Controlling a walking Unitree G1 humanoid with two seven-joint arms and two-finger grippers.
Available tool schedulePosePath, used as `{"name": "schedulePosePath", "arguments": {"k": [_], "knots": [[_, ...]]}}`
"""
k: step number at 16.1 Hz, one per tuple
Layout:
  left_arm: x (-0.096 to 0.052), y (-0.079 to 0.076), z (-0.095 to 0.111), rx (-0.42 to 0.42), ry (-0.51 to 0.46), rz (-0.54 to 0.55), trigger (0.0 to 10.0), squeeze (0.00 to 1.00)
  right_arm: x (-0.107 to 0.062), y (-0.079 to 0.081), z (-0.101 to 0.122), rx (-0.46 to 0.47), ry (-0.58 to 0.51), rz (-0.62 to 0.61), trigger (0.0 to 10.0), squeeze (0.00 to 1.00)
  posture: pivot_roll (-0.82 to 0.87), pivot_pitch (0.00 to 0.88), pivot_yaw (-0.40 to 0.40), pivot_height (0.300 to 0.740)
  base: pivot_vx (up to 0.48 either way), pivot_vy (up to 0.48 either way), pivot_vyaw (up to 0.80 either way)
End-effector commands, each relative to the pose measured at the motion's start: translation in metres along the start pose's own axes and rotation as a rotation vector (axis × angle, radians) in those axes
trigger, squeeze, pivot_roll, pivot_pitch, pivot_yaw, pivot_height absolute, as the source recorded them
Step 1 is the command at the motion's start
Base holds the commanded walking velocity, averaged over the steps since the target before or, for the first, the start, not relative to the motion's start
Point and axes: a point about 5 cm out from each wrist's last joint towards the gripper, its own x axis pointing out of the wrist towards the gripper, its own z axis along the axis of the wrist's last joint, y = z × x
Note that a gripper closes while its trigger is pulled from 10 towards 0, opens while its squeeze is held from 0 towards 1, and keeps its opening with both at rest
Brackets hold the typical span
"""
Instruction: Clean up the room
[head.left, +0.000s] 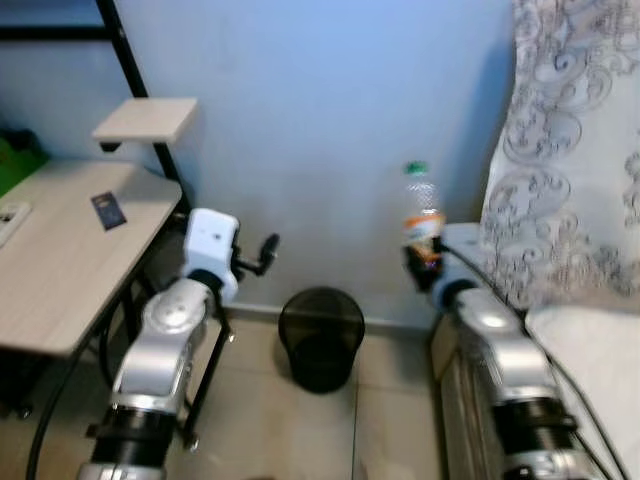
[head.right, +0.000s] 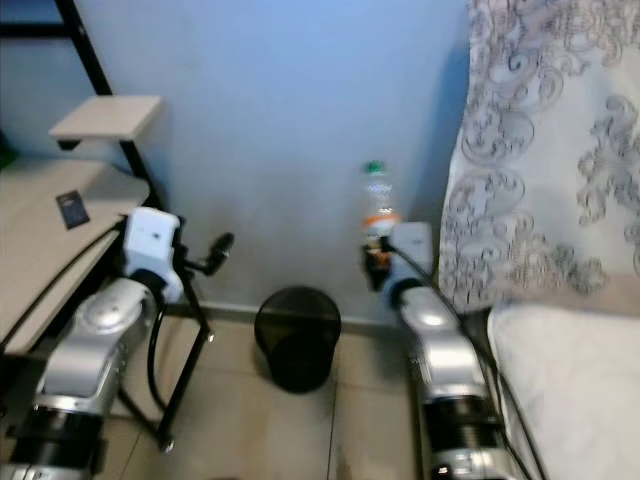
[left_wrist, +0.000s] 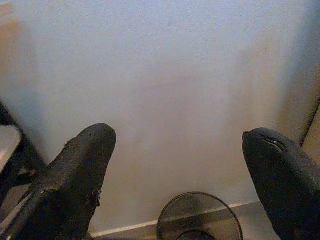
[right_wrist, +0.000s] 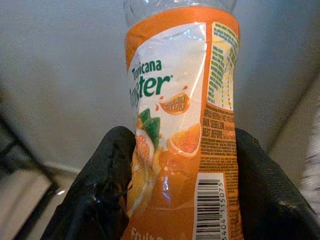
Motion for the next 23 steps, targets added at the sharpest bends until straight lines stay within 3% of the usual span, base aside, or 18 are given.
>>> {"name": "schedulePosePath", "arguments": {"k": [1,7,9,11,13,18,20,23], "knots": [[-0.002,0.011,0.004,0.014,-0.006,0.03,10.0,0.0,0.002,0.013,0.004,0.007,-0.011,0.038,10.0,0.0,0.1,0.0,0.044,0.74,0.368,0.0,0.0],[-0.002,0.009,0.004,0.021,-0.003,0.02,10.0,0.0,0.001,0.013,0.003,-0.024,0.0,0.074,10.0,0.0,0.1,0.0,0.043,0.74,0.368,0.0,0.0],[-0.003,0.008,0.003,0.029,0.001,0.003,10.0,0.0,-0.001,0.013,0.003,-0.105,0.009,0.15,10.0,0.0,0.1,0.0,0.043,0.74,0.375,0.0,0.0],[-0.004,0.005,-0.001,0.038,0.023,-0.029,10.0,0.0,-0.006,0.01,-0.006,-0.269,0.059,0.31,10.0,0.0,0.09,0.0,0.055,0.74,0.369,0.0,0.0],[-0.005,0.003,-0.002,0.051,0.036,-0.049,10.0,0.0,-0.005,0.01,-0.012,-0.374,0.083,0.385,10.0,0.0,0.09,0.0,0.055,0.74,0.368,0.0,0.0],[-0.012,0.001,-0.008,0.111,0.08,-0.119,10.0,0.0,0.002,0.012,-0.027,-0.524,0.159,0.535,10.0,0.0,0.11,0.0,0.034,0.74,0.366,0.0,0.0],[-0.019,-0.004,-0.016,0.167,0.136,-0.223,10.0,0.0,0.011,0.019,-0.041,-0.586,0.223,0.593,10.0,0.0,0.14,0.0,0.011,0.74,0.358,0.0,0.0],[-0.024,-0.005,-0.022,0.229,0.176,-0.282,10.0,0.0,0.012,0.025,-0.053,-0.655,0.268,0.63,10.0,0.0,0.15,0.0,0.002,0.74,0.349,0.0,0.0]]}}
